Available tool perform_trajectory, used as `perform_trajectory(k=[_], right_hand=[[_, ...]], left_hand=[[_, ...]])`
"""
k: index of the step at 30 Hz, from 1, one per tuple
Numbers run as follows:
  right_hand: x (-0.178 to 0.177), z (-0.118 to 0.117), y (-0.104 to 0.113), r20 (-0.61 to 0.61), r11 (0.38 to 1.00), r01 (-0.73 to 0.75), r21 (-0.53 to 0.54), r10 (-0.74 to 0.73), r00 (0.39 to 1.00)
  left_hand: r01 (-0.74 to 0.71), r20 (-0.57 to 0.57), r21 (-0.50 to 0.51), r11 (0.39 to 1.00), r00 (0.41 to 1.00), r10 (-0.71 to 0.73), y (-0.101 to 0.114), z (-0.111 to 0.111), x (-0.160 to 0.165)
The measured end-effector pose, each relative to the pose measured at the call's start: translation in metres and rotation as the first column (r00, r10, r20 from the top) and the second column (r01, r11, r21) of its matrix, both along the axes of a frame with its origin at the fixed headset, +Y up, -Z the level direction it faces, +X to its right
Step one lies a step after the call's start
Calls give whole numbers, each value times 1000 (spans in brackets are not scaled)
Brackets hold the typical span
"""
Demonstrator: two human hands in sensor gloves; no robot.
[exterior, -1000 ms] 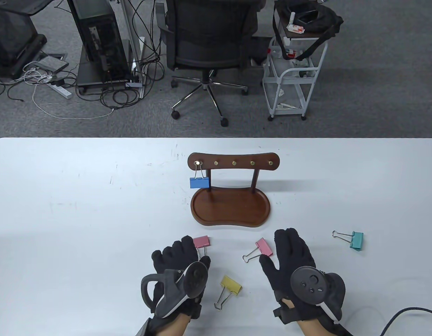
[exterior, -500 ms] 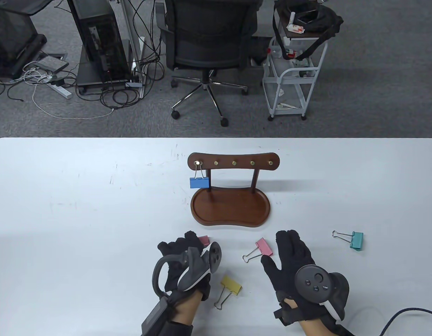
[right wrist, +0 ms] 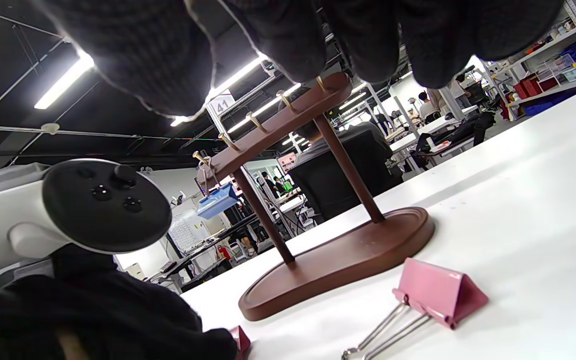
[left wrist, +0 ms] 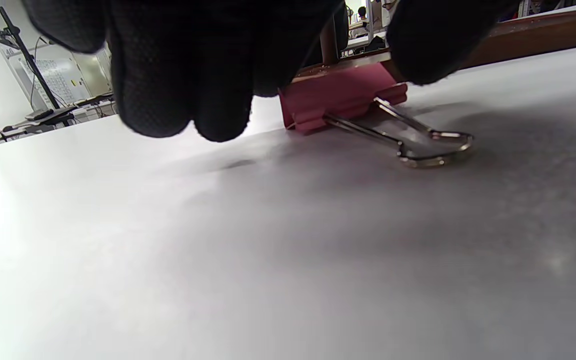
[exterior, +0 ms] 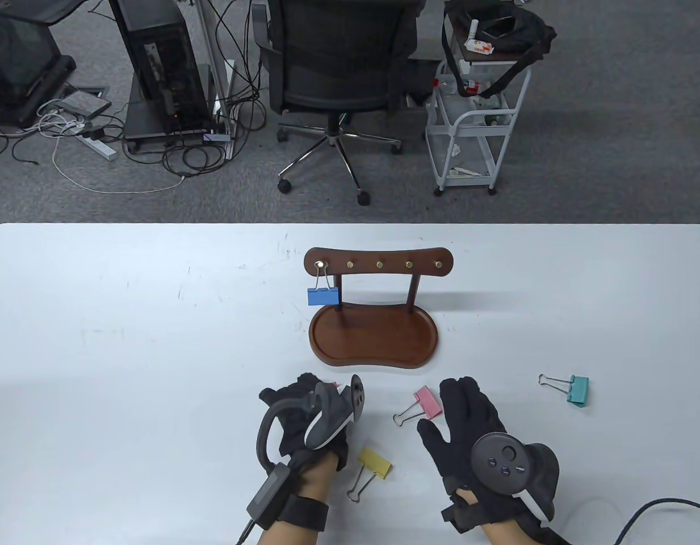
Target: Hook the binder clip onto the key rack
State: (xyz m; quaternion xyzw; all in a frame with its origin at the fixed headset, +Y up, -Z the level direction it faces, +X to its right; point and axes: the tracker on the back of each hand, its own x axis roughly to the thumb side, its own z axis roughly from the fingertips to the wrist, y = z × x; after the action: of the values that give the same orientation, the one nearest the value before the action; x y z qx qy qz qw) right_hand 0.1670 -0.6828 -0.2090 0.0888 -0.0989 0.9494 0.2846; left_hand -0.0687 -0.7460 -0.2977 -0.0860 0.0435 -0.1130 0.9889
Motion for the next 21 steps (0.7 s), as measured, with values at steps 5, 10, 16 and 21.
perform_trajectory(k=[5, 10, 16, 21], right_hand=[[1, 1, 0, 2, 1000, 5, -9, -5, 1000], [3, 1, 1, 9, 1000, 8, -6, -8, 1000], [2, 1, 1, 7, 1000, 6, -15, -6, 1000], [2, 1, 0, 7, 1000, 7, -19, -7, 1000]], left_hand=[[31, 17, 15, 999, 999, -31, -2, -3, 6], [66, 38, 24, 998, 997, -67, -4, -6, 13], [95, 36, 27, 995, 995, -96, -8, -8, 19], [71, 24, 25, 997, 997, -72, -9, -10, 23]])
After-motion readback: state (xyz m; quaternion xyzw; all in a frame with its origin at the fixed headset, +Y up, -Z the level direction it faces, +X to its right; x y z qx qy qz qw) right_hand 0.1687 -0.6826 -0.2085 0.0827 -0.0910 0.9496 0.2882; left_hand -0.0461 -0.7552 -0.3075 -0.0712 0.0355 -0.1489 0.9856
